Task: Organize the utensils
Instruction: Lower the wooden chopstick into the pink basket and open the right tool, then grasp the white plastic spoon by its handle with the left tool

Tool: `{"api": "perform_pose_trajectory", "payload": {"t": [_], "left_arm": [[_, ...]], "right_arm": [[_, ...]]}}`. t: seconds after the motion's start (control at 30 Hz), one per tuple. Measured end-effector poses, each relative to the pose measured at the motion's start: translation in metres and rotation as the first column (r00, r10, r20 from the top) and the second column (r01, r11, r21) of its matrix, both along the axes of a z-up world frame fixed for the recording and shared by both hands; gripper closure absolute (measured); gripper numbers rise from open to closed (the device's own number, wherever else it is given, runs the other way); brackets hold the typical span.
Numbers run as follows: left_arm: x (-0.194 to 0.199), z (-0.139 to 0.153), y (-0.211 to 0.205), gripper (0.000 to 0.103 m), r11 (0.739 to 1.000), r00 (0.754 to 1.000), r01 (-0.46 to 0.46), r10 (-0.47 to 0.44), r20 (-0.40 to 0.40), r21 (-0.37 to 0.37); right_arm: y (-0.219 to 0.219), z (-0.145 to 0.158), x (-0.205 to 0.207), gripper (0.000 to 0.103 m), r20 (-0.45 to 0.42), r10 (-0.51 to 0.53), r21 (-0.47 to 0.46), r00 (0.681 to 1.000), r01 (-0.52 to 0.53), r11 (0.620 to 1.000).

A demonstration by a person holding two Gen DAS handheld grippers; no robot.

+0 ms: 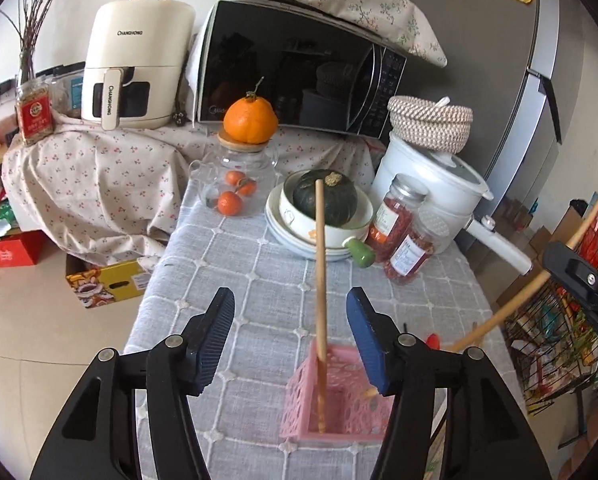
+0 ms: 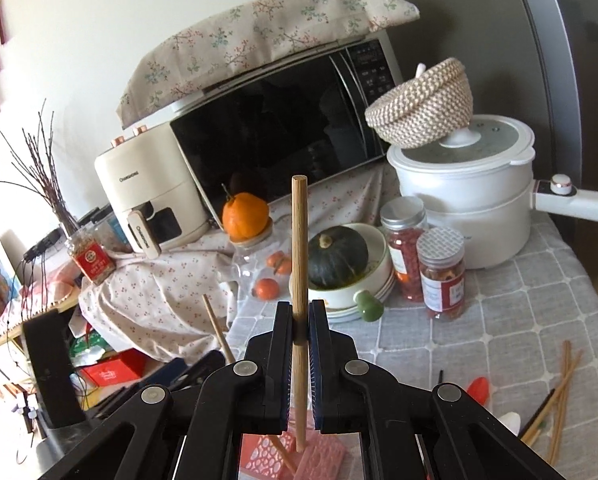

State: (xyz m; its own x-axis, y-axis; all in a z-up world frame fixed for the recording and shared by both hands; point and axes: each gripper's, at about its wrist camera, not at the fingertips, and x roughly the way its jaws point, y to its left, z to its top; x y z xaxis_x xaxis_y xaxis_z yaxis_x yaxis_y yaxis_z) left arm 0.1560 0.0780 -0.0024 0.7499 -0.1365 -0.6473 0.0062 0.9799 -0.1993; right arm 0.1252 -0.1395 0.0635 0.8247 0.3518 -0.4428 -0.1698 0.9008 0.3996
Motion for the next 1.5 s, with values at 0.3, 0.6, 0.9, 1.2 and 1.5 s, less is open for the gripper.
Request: {"api": "perform_pose_trajectory", "payload": {"t": [0.3,0.6,0.9,1.2,1.5], "left_arm": [[-0.014,-0.009,0.011,0.038,0.998,0.991,0.012,-0.003,-0.131,0.070],[-0.017,-0.016,0.005,0.038,0.997,0.982,0.045,-0.033,-0.185,0.057],[-0.025,-0.014,-0.012,0.026,0.994,0.971,0.110,-0.104,-0.214,0.019],[-0.044,-0.013,-0.047,0.019,0.978,0.949,0.209,-0.200,-0.244,0.011],[-0.059,-0.018,-0.108,0.018,0.935,0.910,0.344,-0.310,-0.275,0.084]], "right_arm": [[0.018,-0.036,0.027,0.097,-0.088,0.018,0.014,0.996,-0.016,1.000],[0.027,-0.061,0.043,0.092,-0.171,0.052,0.006,0.984,-0.052,0.999],[0.000,-0.036,0.024,0.043,-0.135,0.057,0.047,0.989,-0.051,0.998],[-0.050,-0.027,-0.009,0.023,-0.158,0.022,-0.029,0.987,-0.027,0.999],[-0.109,-0.056,-0.031,0.020,-0.281,-0.056,-0.105,0.958,0.027,0.994]]}}
